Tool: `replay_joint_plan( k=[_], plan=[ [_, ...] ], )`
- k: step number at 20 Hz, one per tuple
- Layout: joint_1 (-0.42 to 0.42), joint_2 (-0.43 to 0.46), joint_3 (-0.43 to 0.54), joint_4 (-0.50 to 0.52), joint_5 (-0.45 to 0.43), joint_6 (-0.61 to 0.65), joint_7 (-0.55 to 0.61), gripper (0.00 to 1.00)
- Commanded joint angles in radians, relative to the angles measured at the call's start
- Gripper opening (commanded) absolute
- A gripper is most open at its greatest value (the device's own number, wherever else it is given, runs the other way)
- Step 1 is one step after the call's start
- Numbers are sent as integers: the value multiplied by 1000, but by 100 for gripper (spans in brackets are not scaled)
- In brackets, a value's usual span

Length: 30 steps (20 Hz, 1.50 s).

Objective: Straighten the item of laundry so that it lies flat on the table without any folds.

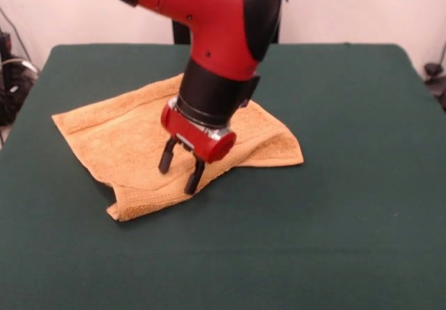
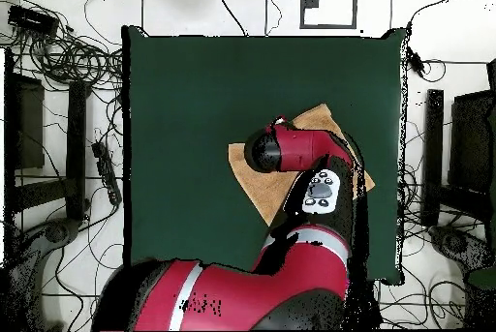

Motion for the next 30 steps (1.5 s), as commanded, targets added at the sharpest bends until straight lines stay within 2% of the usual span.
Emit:
replay_joint_plan(
  k=[1,6,13,16,18,21,22,23,25,28,30],
  plan=[
    [36,118,158,-37,56,-53,90,100],
    [84,161,86,-31,71,-271,182,100],
    [75,137,105,-14,85,-245,145,100],
    [72,148,97,-45,106,-76,114,100],
    [75,170,83,-94,112,104,65,100],
    [89,218,48,-187,156,435,64,100],
    [88,233,43,-216,171,541,63,0],
    [90,245,37,-242,170,622,52,0],
    [90,250,35,-256,155,644,19,0],
    [122,242,-5,-226,114,467,68,0],
    [148,242,-37,-228,79,437,90,0]
  ],
)
